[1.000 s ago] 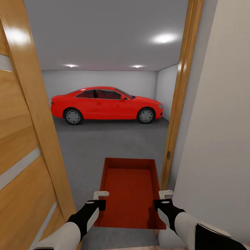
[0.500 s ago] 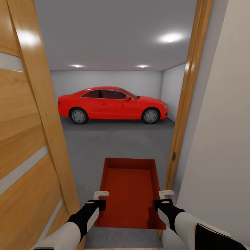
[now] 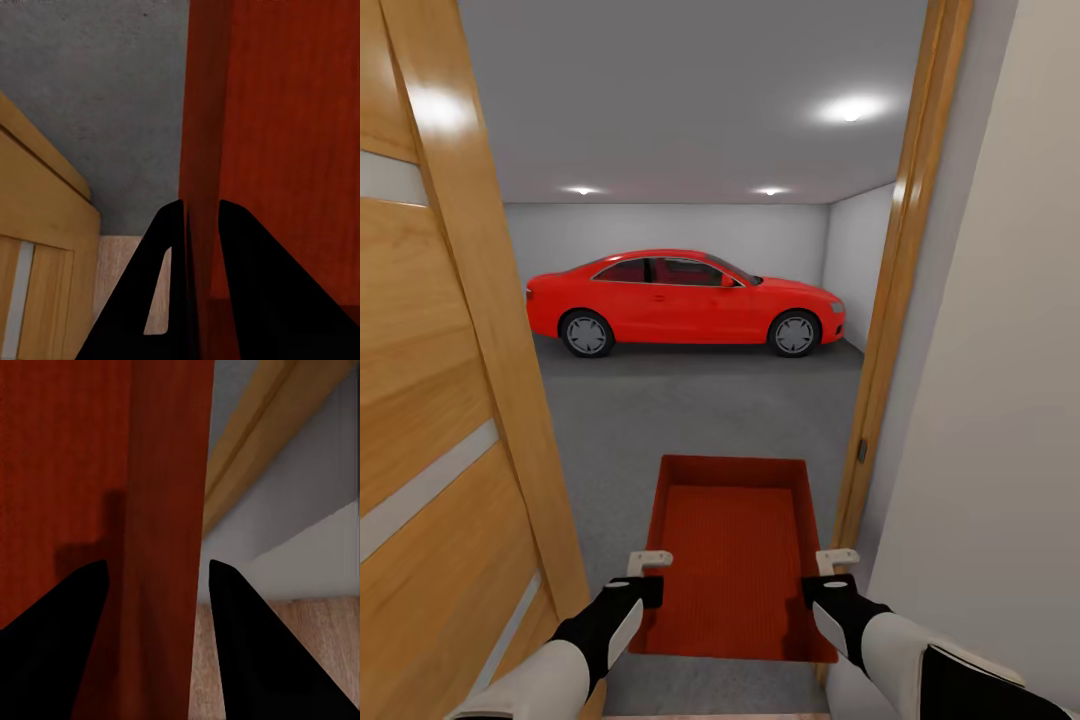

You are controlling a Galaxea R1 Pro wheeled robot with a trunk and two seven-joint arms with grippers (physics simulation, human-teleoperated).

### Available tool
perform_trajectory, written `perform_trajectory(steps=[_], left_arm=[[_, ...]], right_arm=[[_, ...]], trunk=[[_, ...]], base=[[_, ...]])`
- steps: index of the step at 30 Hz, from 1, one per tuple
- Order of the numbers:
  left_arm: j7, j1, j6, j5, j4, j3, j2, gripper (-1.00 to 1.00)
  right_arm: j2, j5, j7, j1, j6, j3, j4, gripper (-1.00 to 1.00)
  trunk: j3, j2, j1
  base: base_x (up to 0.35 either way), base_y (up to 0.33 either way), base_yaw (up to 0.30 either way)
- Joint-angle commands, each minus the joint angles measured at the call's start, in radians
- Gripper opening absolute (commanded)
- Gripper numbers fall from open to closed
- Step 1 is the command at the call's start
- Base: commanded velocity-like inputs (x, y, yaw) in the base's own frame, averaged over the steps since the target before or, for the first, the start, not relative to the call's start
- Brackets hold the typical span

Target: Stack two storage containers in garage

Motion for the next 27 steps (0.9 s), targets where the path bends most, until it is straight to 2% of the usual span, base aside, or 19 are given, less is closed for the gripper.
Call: perform_trajectory(steps=[1, 7, 9, 23, 24, 27], left_arm=[[0.0, 0.0, 0.0, -0.007, -0.008, 0.008, 0.001, -1.0], [-0.006, 0.0, -0.018, -0.029, 0.009, 0.04, 0.001, -1.0], [-0.007, 0.0, -0.019, -0.037, 0.01, 0.04, -0.001, -1.0], [-0.001, 0.0, -0.019, -0.036, 0.011, 0.04, -0.001, -1.0], [-0.001, 0.0, -0.019, -0.037, -0.011, 0.04, 0.001, -1.0], [0.0, 0.0, -0.019, -0.037, -0.011, 0.041, 0.002, -1.0]], right_arm=[[-0.002, -0.01, -0.005, 0.0, 0.005, 0.014, 0.0, -1.0], [-0.003, 0.003, -0.006, 0.0, 0.005, 0.014, 0.0, -1.0], [-0.004, 0.008, -0.006, 0.0, 0.005, 0.009, 0.0, -1.0], [-0.004, 0.043, -0.006, 0.0, 0.004, -0.025, 0.0, -1.0], [-0.004, -0.03, -0.006, 0.0, 0.004, 0.04, 0.0, -1.0], [-0.004, -0.03, -0.006, 0.0, 0.006, 0.04, 0.0, -1.0]], trunk=[[-0.001, -0.001, 0.0], [-0.001, -0.001, 0.0], [-0.001, -0.001, 0.0], [-0.001, -0.001, 0.0], [-0.001, -0.001, 0.0], [-0.001, -0.001, 0.0]], base=[[0.0, 0.0, 0.0], [0.0, 0.0, 0.0], [0.0, 0.0, 0.0], [0.0, 0.0, 0.0], [0.0, 0.0, 0.0], [0.0, 0.0, 0.0]])
